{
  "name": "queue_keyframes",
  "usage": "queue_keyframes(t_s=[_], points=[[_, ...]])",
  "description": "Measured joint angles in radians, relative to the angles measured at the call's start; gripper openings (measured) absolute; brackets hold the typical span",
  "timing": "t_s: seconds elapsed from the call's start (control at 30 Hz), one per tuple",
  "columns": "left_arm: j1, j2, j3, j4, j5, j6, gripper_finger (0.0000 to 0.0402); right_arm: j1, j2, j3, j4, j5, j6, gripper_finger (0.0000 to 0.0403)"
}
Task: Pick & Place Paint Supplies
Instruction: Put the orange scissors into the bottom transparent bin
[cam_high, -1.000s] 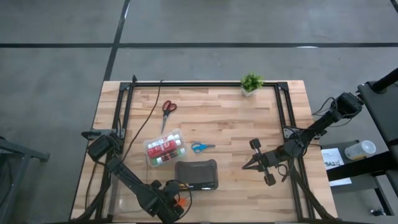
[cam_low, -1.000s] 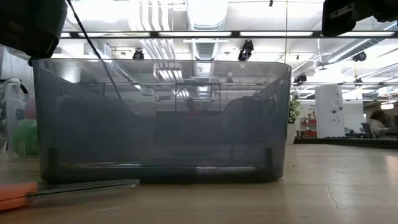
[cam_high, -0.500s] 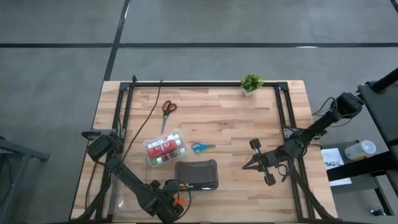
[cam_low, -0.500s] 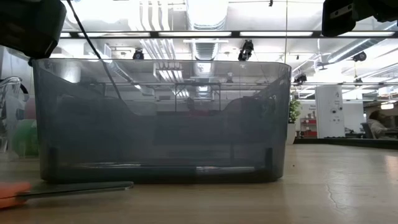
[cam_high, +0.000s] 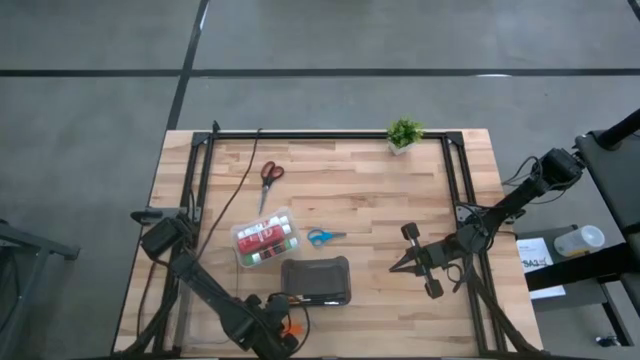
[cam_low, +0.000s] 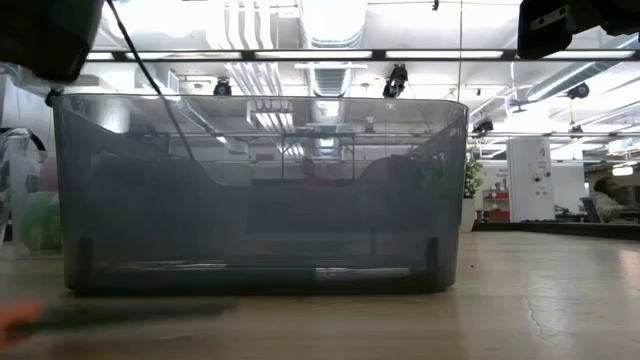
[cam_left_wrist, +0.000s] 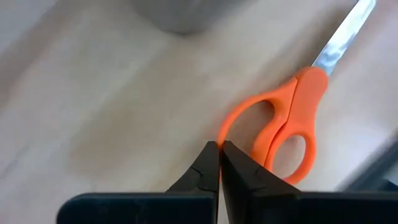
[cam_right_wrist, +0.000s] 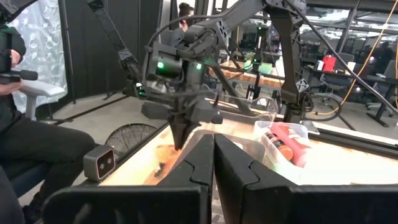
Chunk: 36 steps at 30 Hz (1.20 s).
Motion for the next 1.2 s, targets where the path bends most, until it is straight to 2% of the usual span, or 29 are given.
queue_keyframes(t_s=[0.37, 0.57, 0.8, 1.0, 1.2], points=[[0.0, -0.013, 0.025, 0.096, -0.086, 0.099, 0.0005, 0.0, 0.0, 0.0, 0.0, 0.0, 0.0, 0.0008], [-0.001, -0.065, 0.026, 0.116, -0.156, 0.122, 0.0004, 0.0, 0.0, 0.0, 0.0, 0.0, 0.0, 0.0008], [-0.002, -0.165, 0.027, 0.038, -0.188, 0.073, 0.0003, 0.001, 0.0, 0.0, 0.0, 0.0, 0.0, 0.0008], [-0.016, -0.259, 0.027, -0.058, -0.287, 0.044, 0.0002, 0.001, 0.0, 0.0, 0.0, 0.0, 0.0, 0.0008], [-0.015, -0.255, 0.026, -0.094, -0.289, 0.027, 0.0005, 0.001, 0.0, 0.0, 0.0, 0.0, 0.0, 0.0008]])
